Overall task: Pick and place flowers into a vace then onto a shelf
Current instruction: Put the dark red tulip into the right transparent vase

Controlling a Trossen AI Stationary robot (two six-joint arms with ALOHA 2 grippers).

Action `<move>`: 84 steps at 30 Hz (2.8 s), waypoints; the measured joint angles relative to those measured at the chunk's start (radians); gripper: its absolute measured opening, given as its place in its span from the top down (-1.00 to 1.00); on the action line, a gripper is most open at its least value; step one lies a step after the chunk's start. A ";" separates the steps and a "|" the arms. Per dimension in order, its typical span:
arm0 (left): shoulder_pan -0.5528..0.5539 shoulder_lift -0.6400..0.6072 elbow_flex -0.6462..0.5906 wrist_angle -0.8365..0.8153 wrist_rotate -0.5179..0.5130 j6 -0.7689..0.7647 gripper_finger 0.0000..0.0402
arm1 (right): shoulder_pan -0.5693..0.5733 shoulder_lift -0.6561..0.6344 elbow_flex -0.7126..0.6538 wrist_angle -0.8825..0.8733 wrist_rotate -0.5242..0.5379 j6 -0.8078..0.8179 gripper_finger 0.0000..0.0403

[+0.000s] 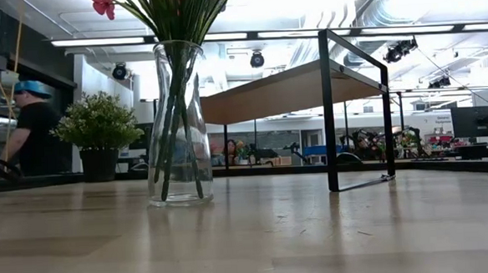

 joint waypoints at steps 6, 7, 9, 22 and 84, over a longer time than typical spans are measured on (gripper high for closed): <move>0.000 0.000 0.000 0.000 0.005 0.003 -0.33 | -0.161 0.000 0.110 -0.018 -0.168 0.073 1.00; 0.000 0.000 0.000 0.000 0.010 0.003 -0.33 | -0.182 0.000 0.127 -0.021 -0.188 0.079 1.00; 0.000 0.000 0.000 0.000 0.016 0.003 -0.33 | -0.217 0.000 0.156 -0.035 -0.222 0.083 1.00; 0.000 0.000 0.000 -0.003 0.058 0.003 -0.33 | -0.305 0.002 0.278 -0.377 -0.298 -0.095 1.00; 0.000 0.000 0.000 0.008 0.032 0.039 -0.33 | -0.360 -0.008 0.066 -0.133 -0.313 -0.049 1.00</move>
